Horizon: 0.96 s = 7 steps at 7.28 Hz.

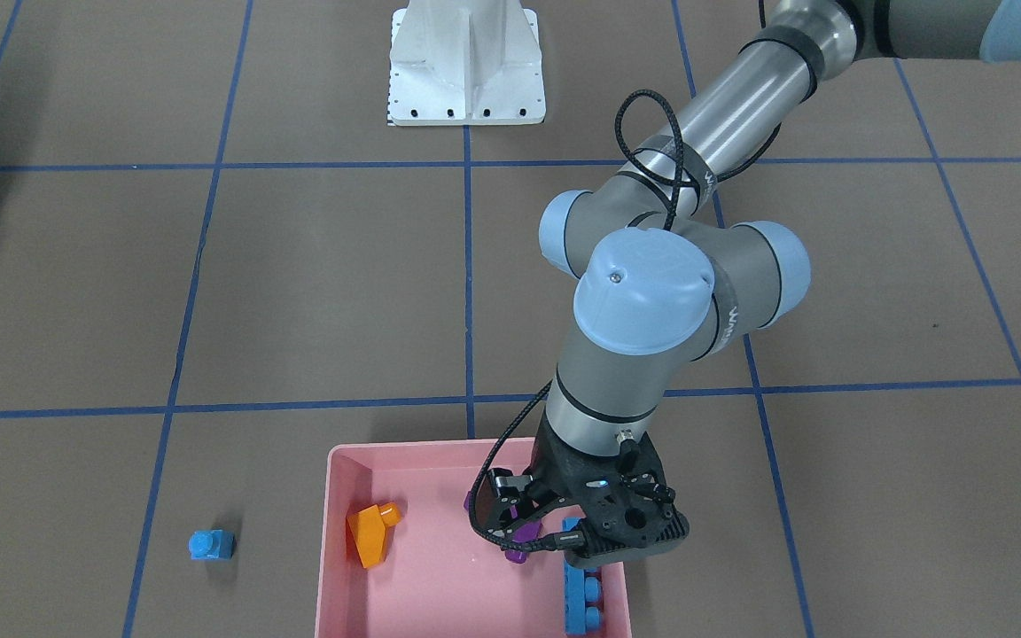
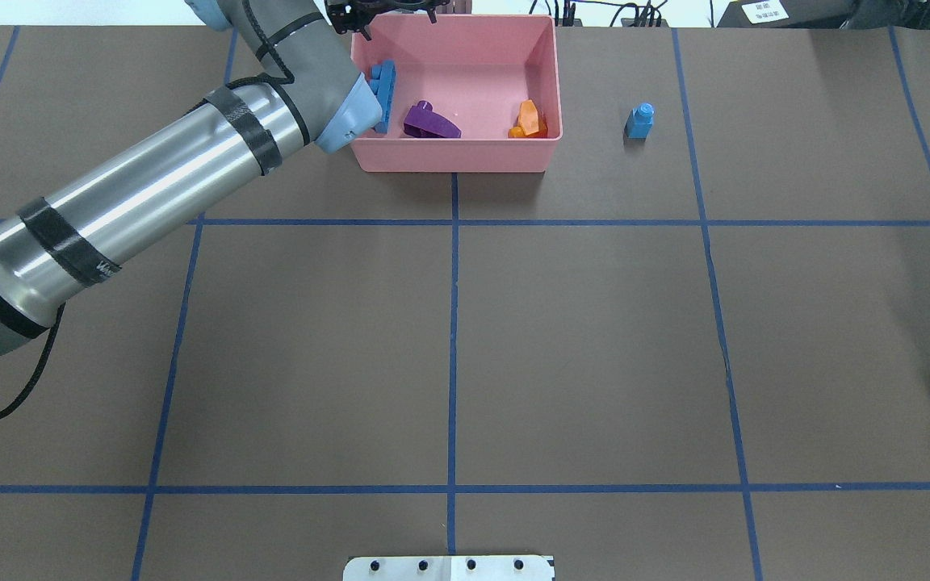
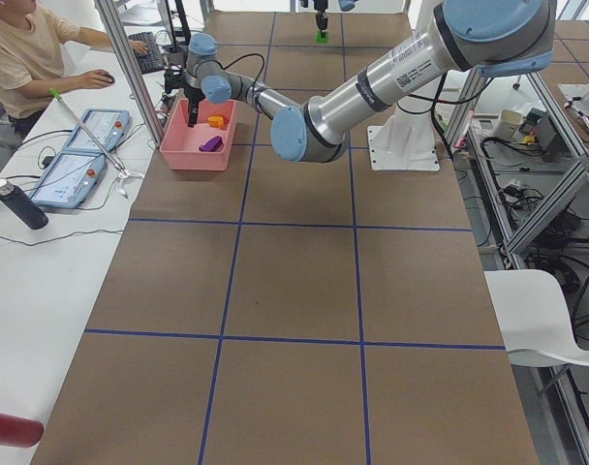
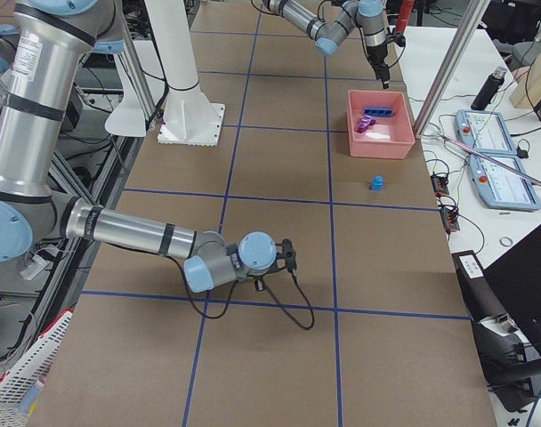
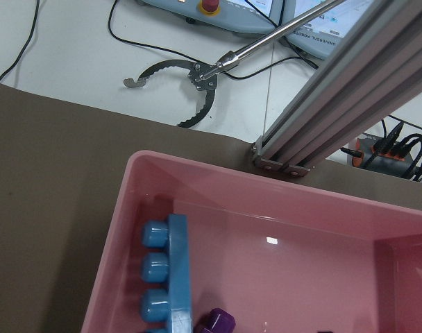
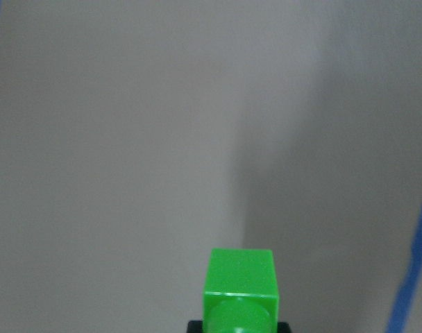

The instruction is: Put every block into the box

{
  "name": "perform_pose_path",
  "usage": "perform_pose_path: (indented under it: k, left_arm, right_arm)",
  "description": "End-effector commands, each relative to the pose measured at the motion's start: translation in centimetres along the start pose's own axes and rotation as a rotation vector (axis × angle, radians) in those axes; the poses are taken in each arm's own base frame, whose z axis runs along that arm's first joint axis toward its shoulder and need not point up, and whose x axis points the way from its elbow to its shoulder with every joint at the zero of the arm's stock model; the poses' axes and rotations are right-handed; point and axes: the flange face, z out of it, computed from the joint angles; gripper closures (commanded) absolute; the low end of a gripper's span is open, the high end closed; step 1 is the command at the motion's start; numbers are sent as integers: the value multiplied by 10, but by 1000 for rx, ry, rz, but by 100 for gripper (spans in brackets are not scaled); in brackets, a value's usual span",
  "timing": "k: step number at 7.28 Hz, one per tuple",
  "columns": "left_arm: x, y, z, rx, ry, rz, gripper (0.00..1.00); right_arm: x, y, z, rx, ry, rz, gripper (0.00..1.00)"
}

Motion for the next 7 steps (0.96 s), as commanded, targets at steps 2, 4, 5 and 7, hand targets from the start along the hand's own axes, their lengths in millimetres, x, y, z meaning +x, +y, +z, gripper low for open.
perform_pose_path:
  k: [2,4,5,7]
  left_arm:
    - [-19,4,-39,-74,27,-11,0]
    - [-91,-10,-53,-82,-88,15,0]
    - [-135,-3,-75,-127,-177,145,0]
    - [-250,5,-122,-161,-231,353,0]
  right_arm:
    - [-205,-250,-42,43,-50,241,100]
    - [-328,-353,-30,78,5,298,100]
    - [-388,-386,-4,78,26,340,100]
    - [-504,-425,44,151,106,412,100]
